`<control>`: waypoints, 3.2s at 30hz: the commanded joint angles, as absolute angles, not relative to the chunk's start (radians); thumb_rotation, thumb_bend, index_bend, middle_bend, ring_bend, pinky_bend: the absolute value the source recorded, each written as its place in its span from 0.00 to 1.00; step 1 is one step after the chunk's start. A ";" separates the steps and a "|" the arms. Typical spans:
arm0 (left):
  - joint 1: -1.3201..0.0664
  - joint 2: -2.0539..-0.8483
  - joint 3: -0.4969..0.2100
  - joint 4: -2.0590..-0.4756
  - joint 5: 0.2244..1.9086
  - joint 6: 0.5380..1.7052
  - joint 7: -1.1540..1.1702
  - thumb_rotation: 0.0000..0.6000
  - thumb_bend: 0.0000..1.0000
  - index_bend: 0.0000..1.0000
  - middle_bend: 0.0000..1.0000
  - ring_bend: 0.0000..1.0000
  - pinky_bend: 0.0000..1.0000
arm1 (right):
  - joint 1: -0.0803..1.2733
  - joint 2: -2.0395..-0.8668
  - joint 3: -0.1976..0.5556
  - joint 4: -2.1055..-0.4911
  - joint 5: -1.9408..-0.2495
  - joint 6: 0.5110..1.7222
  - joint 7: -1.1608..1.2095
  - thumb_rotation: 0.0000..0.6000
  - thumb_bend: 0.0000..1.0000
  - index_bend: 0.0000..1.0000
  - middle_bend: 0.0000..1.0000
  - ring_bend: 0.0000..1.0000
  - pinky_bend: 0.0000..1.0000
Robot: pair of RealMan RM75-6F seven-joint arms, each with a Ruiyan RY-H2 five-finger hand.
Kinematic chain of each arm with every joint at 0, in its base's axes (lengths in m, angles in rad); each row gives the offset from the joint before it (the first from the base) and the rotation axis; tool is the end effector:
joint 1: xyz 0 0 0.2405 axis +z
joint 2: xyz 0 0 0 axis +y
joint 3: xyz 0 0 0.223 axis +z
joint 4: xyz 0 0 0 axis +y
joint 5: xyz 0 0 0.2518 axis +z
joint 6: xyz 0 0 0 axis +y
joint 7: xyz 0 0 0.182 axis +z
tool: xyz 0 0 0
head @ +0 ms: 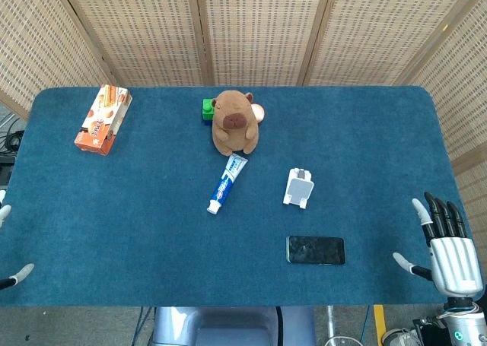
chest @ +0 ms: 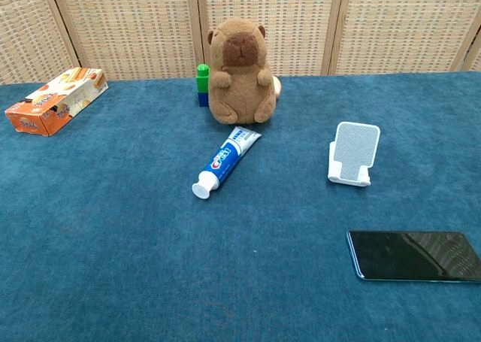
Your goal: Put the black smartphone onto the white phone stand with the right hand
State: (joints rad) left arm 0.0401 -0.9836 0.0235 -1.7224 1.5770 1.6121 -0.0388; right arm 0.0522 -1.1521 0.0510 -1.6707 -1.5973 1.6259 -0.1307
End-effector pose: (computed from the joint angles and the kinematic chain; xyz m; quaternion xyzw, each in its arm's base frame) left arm -0.2969 0.1644 0.1386 -0.5783 -0.3974 -0.3857 0.5991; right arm -0.2606 -0.2075 0.1088 0.5913 -0.3242 0.4273 0.6022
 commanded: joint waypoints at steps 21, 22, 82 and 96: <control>0.019 -0.982 0.011 -1.737 1.538 1.555 -0.014 1.00 0.00 0.00 0.00 0.00 0.00 | 0.268 -1.139 -0.015 -1.726 -1.615 1.149 -0.209 1.00 0.00 0.07 0.06 0.00 0.02; 0.016 -0.983 0.009 -1.739 1.532 1.550 -0.010 1.00 0.00 0.00 0.00 0.00 0.00 | 0.280 -1.148 -0.010 -1.725 -1.602 1.127 -0.221 1.00 0.01 0.07 0.07 0.01 0.04; -0.014 -0.991 0.001 -1.761 1.481 1.482 0.045 1.00 0.00 0.00 0.00 0.00 0.00 | 0.384 -1.433 -0.025 -1.563 -1.476 1.113 -0.483 1.00 0.47 0.44 0.57 0.50 0.40; -0.010 -0.983 0.005 -1.759 1.492 1.489 0.022 1.00 0.00 0.00 0.00 0.00 0.00 | 0.443 -1.318 0.013 -1.545 -1.769 1.278 -0.600 1.00 0.47 0.44 0.57 0.50 0.40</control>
